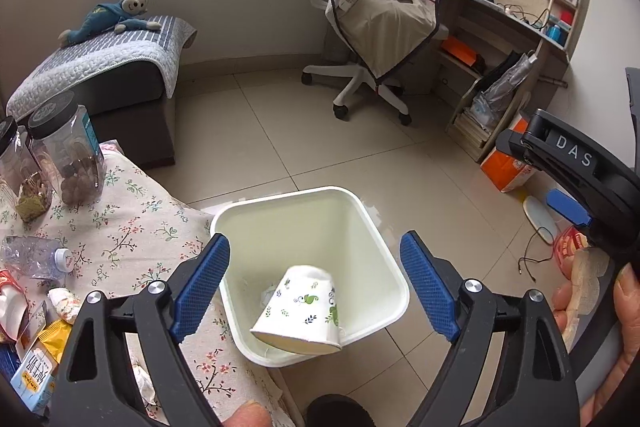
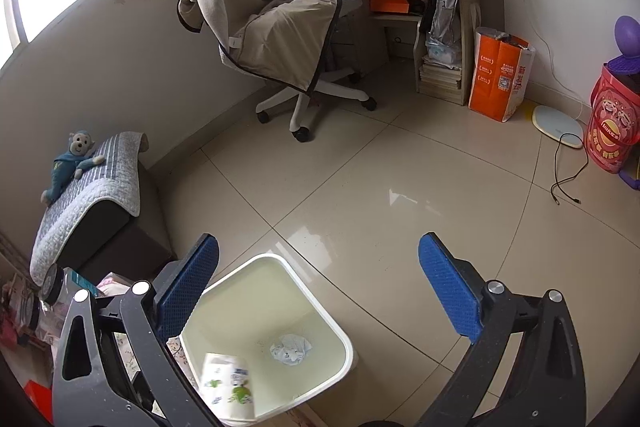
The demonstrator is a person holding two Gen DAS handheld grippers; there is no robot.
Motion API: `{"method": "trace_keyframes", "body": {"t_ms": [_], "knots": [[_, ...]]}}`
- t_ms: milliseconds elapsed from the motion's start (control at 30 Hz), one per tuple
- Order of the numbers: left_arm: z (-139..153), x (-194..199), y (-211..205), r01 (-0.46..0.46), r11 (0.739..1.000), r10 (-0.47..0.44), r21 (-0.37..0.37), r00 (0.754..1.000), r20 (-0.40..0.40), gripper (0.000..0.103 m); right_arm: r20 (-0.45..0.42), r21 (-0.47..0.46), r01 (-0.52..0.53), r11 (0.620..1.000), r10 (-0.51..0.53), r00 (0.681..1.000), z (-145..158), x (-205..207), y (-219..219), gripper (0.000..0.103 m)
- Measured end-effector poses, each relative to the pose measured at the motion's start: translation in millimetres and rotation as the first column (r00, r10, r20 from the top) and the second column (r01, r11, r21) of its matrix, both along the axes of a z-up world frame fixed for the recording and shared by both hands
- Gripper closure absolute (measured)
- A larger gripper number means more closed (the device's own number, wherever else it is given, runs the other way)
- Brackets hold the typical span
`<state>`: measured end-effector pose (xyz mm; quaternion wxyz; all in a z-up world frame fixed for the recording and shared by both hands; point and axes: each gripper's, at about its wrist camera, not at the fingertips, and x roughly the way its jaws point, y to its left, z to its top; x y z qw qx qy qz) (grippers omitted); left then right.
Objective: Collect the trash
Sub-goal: 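Lower the white paper cup into the bin and open the left tool, then grasp the blue box with the left tool while the right tool grasps the milk carton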
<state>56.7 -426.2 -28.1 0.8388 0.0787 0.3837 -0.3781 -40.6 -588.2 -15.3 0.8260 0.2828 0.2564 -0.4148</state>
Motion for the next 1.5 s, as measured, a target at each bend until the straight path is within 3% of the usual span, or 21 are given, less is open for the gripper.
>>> {"method": "trace_keyframes", "body": {"t_ms": [300,533,800,1167,1500], "knots": [[15.7,0.8,31.2,-0.094,0.996,0.093,0.008,0.992,0.086,0.015,-0.048,-0.1,-0.052,0.994,0.048,0.998,5.5,15.7,29.3,0.007],[30.9,9.1,82.3,-0.253,0.967,0.252,-0.015,0.953,0.171,0.013,-0.077,-0.183,-0.145,0.972,0.133,0.988,10.8,35.1,73.9,0.007],[41.7,19.0,151.4,-0.453,0.889,0.455,-0.066,0.86,0.231,0.009,-0.055,-0.22,-0.257,0.941,0.251,0.966,19.6,50.7,131.6,0.007],[39.1,21.6,224.7,-0.6,0.798,0.589,-0.045,0.763,0.267,0.008,-0.06,-0.272,-0.413,0.869,0.413,0.909,19.1,76.4,212.6,0.007],[15.4,36.0,295.3,-0.708,0.703,0.681,0.063,0.696,0.228,0.008,-0.119,-0.264,-0.561,0.784,0.551,0.826,8.0,101.4,276.3,0.007]]}}
